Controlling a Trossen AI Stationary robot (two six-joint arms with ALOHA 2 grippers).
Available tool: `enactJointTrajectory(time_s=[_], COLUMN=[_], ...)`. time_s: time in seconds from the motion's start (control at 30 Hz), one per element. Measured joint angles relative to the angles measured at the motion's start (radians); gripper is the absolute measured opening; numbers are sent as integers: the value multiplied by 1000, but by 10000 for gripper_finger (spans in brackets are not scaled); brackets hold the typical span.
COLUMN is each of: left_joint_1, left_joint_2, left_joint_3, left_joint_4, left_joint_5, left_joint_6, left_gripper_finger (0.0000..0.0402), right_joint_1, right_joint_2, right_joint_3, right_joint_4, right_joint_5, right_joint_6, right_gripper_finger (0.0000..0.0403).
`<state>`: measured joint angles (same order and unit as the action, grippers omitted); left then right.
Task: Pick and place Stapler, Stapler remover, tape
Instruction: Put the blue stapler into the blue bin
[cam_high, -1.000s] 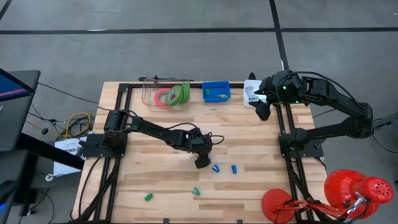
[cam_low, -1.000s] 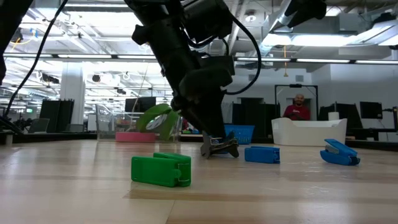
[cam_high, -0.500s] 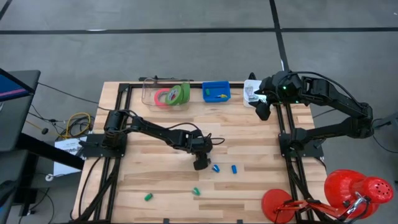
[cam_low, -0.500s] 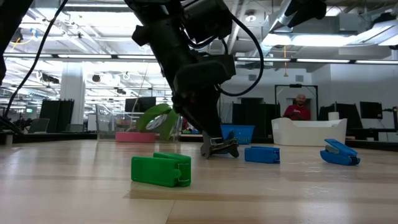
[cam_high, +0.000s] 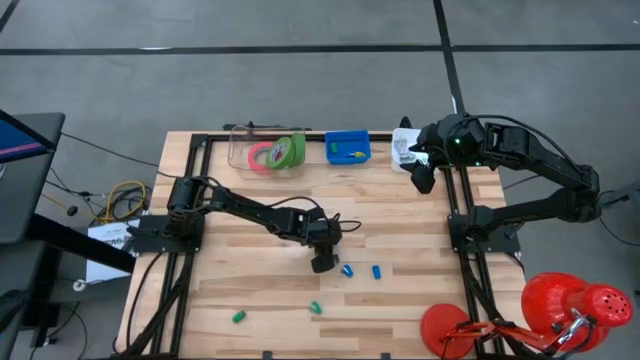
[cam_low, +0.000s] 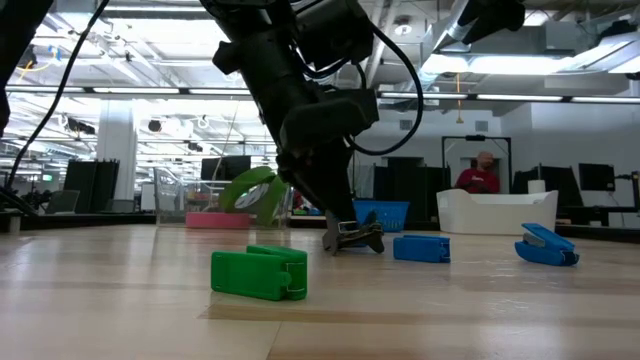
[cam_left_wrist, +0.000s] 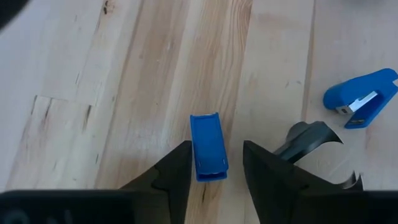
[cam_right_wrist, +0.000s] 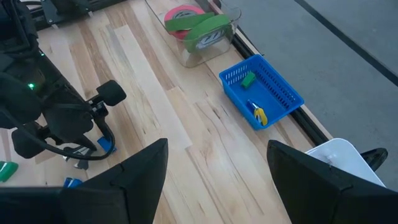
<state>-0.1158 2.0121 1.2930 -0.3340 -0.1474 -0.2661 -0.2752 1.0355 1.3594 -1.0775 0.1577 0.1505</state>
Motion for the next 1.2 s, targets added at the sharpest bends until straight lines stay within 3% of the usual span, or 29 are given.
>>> enactJointTrajectory(time_s=[0.5,1.2], left_joint_1=[5,75], left_joint_2=[0,-59], left_joint_3=[0,3], left_joint_4=[-6,5], left_joint_5=[-1,-7], left_joint_6=[0,0], left_gripper_finger=[88,77], right_joint_1=[0,0], right_joint_2=[0,0], right_joint_3=[0,0], right_joint_4=[0,-3], right_joint_5=[0,-2], right_joint_6=[0,-3], right_gripper_finger=[265,265])
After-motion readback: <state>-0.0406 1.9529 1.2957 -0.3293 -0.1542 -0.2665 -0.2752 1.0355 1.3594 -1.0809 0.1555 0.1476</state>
